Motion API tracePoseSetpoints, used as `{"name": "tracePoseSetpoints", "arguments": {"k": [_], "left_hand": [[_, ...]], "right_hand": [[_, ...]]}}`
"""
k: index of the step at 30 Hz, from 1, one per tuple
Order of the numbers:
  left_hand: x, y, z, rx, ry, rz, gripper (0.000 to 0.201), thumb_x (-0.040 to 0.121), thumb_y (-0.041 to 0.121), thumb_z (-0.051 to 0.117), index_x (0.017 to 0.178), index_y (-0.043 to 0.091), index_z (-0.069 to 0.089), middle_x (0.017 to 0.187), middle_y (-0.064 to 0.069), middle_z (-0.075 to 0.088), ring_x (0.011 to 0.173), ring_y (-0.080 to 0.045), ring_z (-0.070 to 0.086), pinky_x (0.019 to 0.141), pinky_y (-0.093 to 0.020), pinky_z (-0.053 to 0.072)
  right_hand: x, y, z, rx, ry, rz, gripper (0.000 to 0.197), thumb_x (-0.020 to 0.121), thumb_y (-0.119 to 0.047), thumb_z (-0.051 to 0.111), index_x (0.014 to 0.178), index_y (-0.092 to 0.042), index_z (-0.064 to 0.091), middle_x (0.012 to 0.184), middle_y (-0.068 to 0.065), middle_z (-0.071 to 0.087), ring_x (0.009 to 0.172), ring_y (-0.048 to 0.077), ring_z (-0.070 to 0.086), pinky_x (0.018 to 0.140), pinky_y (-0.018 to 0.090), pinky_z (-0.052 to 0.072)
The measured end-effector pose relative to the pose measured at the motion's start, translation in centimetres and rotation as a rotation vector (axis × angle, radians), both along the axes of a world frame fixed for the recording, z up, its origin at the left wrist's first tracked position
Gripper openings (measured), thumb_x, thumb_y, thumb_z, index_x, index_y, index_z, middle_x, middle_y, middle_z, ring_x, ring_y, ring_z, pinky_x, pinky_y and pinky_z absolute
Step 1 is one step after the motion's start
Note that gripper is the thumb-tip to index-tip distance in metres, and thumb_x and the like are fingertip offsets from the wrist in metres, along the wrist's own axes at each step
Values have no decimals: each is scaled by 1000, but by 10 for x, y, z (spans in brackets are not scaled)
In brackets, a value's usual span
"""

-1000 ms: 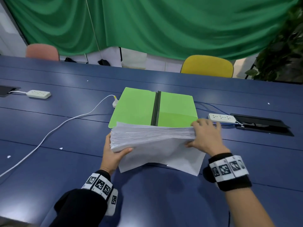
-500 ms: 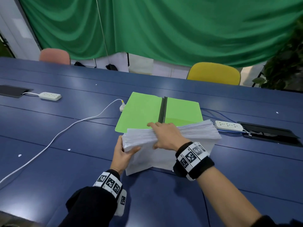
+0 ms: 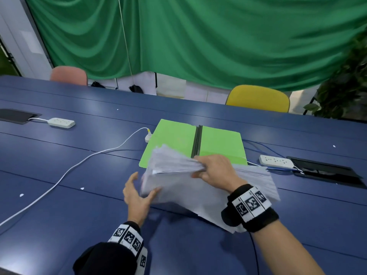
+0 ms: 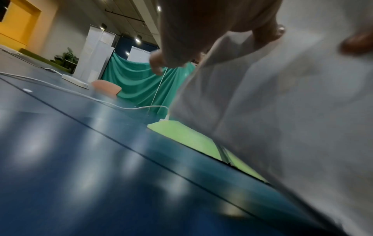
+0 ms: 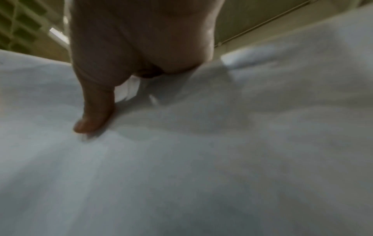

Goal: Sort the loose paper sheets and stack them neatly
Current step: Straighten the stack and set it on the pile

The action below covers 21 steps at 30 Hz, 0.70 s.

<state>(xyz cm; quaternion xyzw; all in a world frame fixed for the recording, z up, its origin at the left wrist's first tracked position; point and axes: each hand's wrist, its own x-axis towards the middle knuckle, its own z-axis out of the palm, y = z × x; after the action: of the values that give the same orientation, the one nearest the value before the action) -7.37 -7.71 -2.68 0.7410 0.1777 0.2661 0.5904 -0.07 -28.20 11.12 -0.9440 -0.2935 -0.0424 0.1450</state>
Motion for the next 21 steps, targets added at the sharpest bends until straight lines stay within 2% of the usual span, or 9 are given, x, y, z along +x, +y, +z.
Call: {"name": "tracePoseSetpoints", "arguments": {"k": [2,4,5,7,10,12,15,18,21], "left_hand": [[0,1,4,-89,-17,79,110,52,56,70,143,13,24,143,-6,32,132,-16,28,115,-38,21],[5,-4,23,-273,-123,-1,91,68,40,76,137,12,23,134,-9,35,116,-2,42,108,-19,32],[8,-8,38,-315,-134,-66,83,68,48,75,127,10,30,120,-9,41,101,2,49,96,-8,38],[14,-16,69,-328,-130,-157,93,46,68,76,106,4,45,98,-1,62,88,-2,61,83,-9,47],[20,-22,90,-257,-248,-171,39,66,20,82,82,10,48,63,15,68,64,8,63,64,-9,52],[17,-29,87,-214,-258,-196,43,64,6,81,93,-2,51,71,6,66,65,7,64,64,-11,53],[6,-29,62,-219,-248,-221,62,57,8,82,107,-9,49,75,7,67,67,7,64,65,-12,53],[7,-24,54,-246,-244,-272,76,50,26,89,110,0,51,83,7,72,78,0,67,73,-19,55],[13,-21,64,-270,-273,-275,82,46,25,83,113,-10,49,83,14,73,75,1,66,69,-16,54]], "right_hand": [[-2,-18,13,369,120,-85,31,70,-38,77,95,-22,70,80,0,70,78,17,62,68,32,45],[-6,-34,23,790,280,-73,20,68,-19,81,84,-20,70,73,-2,64,69,10,55,64,28,45],[-10,-39,26,962,353,-42,19,69,-6,78,81,-16,68,72,-4,65,67,9,57,63,25,47],[-13,-45,22,1163,404,-7,26,70,11,71,82,-11,65,68,-10,70,64,3,63,62,18,51],[-13,-50,1,1260,364,-47,31,67,11,71,82,-14,64,69,-16,72,67,-3,65,63,13,51],[-13,-50,-18,1299,400,-80,32,64,8,74,82,-15,64,70,-14,72,68,-1,66,64,14,52],[-19,-46,-47,1304,506,-88,38,59,2,81,86,-16,63,72,-12,73,69,-1,67,63,13,52],[-19,-50,-52,1339,549,-90,83,33,-32,91,104,-8,57,81,-10,74,76,0,68,66,13,51],[-13,-54,-37,1379,489,-77,107,32,-44,90,120,-3,47,96,-8,70,85,-1,65,71,13,51]]}}
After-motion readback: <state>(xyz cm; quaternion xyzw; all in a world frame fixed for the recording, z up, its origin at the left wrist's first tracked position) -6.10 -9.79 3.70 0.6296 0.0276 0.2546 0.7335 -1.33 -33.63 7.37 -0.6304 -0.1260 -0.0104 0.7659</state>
